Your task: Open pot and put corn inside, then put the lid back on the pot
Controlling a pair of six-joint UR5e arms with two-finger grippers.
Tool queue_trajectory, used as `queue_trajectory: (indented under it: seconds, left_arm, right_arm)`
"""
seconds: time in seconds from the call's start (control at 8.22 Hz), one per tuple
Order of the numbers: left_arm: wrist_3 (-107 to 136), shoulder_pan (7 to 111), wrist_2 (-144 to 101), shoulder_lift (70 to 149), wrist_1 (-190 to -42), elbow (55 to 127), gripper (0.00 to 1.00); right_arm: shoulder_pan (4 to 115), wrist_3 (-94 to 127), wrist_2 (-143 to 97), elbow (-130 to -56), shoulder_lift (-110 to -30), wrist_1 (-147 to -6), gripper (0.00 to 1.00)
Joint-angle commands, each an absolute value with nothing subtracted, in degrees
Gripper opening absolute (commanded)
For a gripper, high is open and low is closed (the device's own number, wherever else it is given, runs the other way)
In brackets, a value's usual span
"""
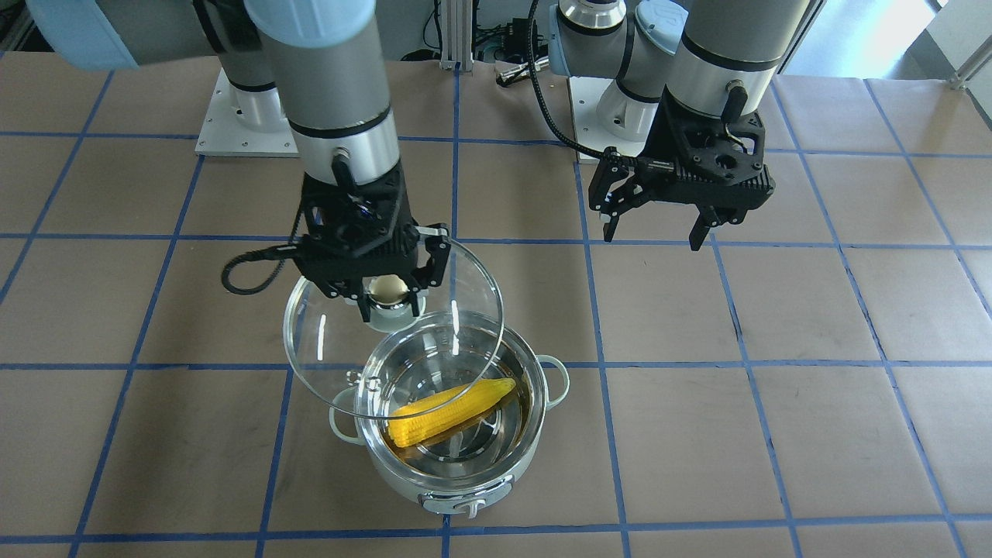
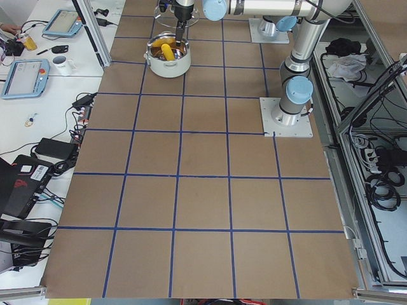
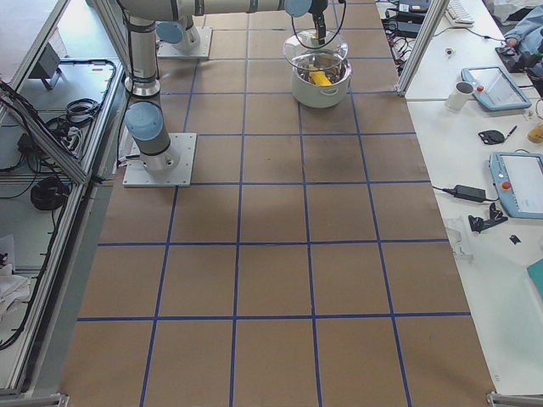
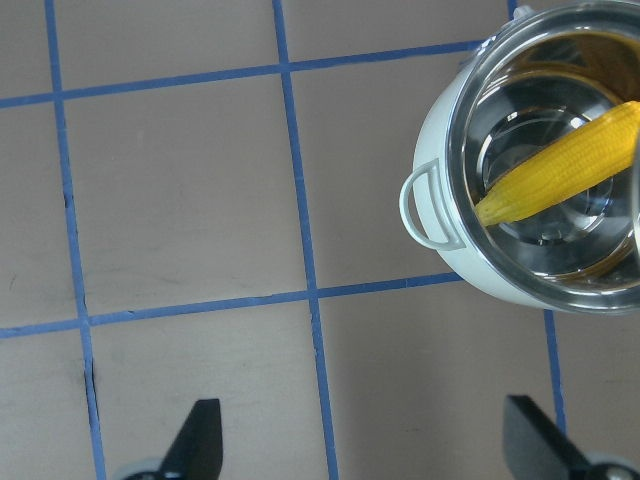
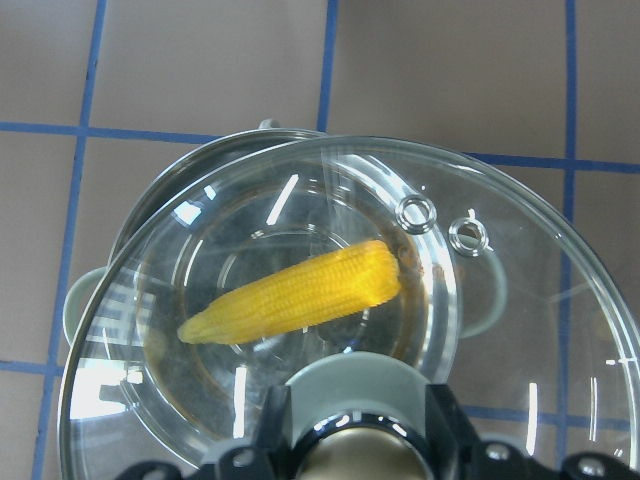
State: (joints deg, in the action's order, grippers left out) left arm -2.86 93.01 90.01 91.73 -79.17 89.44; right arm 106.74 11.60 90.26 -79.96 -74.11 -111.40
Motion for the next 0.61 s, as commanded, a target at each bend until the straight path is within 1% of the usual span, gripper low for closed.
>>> queue_trajectory:
  seconds: [0.0, 0.12, 0.24, 0.49]
  left_arm:
    - [-1.94, 92.90, 92.97, 90.00, -82.08, 89.82, 1.00]
    - [-1.06, 92.73, 94.64, 89.13, -83.39, 89.13, 1.00]
    - [0.25, 92.81, 94.40, 89.30, -82.97, 89.90, 1.00]
    - [1.05, 92.72, 93.96, 89.38, -83.32, 90.00, 1.00]
  right_arm:
    - [109.86, 16.78, 90.00, -79.89, -69.19, -117.14, 0.32]
    - [111.34, 20.09, 90.09, -79.89, -67.17, -119.16, 0.31]
    - [111.53, 20.39, 90.09, -79.63, -65.58, -121.44, 0.31]
    - [111.53, 20.22, 90.17, -79.54, -64.78, -121.64, 0.31]
